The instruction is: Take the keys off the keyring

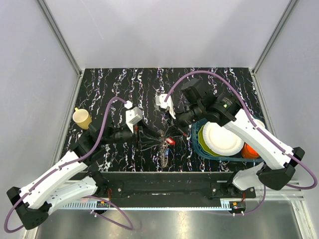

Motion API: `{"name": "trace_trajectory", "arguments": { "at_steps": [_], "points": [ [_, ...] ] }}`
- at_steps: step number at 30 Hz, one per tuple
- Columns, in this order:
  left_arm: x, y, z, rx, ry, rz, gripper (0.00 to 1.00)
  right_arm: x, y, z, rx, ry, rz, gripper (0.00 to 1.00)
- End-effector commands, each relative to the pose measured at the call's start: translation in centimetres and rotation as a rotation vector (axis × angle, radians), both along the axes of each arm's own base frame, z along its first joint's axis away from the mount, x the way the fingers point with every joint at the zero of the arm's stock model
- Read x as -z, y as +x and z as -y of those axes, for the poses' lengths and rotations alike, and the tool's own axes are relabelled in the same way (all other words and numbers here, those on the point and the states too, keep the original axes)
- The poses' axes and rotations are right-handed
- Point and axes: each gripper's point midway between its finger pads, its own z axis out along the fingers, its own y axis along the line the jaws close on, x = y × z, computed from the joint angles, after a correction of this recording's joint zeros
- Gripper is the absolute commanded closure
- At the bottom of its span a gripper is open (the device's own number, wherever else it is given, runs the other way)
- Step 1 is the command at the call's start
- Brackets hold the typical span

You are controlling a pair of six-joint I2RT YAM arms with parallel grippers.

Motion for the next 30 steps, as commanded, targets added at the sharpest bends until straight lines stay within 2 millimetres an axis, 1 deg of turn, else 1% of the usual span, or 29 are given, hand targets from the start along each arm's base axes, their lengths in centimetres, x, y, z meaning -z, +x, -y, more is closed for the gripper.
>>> {"name": "trace_trajectory", "arguments": {
  "at_steps": [1, 4, 6, 9, 12, 13, 15, 20, 23, 26, 27, 28, 30],
  "points": [
    [-2.1, 0.0, -0.1, -0.003, -0.044, 0.053, 0.63, -2.5, 0.1, -0.3, -0.002, 0.090, 0.060, 1.00],
    [-2.0, -0.2, 0.2, 0.018, -0.043, 0.038, 0.64, -2.5, 0.1, -0.3, -0.003, 0.091, 0.059, 1.00],
    [-2.3, -0.5, 0.2, 0.035, -0.054, 0.037, 0.67, -2.4, 0.0, -0.3, -0.004, 0.092, 0.059, 1.00],
    [-2.4, -0.6, 0.4, 0.047, -0.062, 0.035, 0.75, -2.4, 0.0, -0.3, -0.006, 0.093, 0.056, 1.00],
    [-2.5, -0.5, 0.5, 0.050, -0.073, 0.031, 0.77, -2.3, -0.2, -0.3, -0.018, 0.097, 0.052, 1.00],
    [-2.5, -0.6, 0.6, 0.054, -0.077, 0.030, 0.80, -2.3, -0.3, -0.3, -0.018, 0.096, 0.052, 1.00],
    [-2.6, -0.6, 0.6, 0.060, -0.082, 0.024, 0.82, -2.3, -0.3, -0.3, -0.023, 0.099, 0.054, 1.00],
    [-2.6, -0.8, 0.9, 0.091, -0.083, 0.016, 1.00, -2.2, -0.7, -0.2, -0.043, 0.103, 0.050, 1.00],
    [-2.5, -1.0, 0.9, 0.106, -0.081, 0.020, 1.00, -1.9, -0.7, -0.3, -0.044, 0.097, 0.047, 1.00],
    [-2.4, -0.4, 0.7, 0.062, -0.081, 0.040, 1.00, -2.1, -0.3, -0.3, -0.021, 0.103, 0.050, 1.00],
    [-2.1, 0.1, 0.6, 0.029, -0.080, 0.041, 1.00, -2.1, -0.2, -0.3, -0.014, 0.103, 0.054, 1.00],
    [-2.3, 0.2, 0.4, 0.013, -0.086, 0.051, 1.00, -2.1, -0.1, -0.4, -0.008, 0.105, 0.053, 1.00],
    [-2.2, 0.6, 0.2, -0.017, -0.087, 0.062, 1.00, -2.8, 0.2, -0.5, 0.016, 0.131, 0.073, 1.00]
  ]
}}
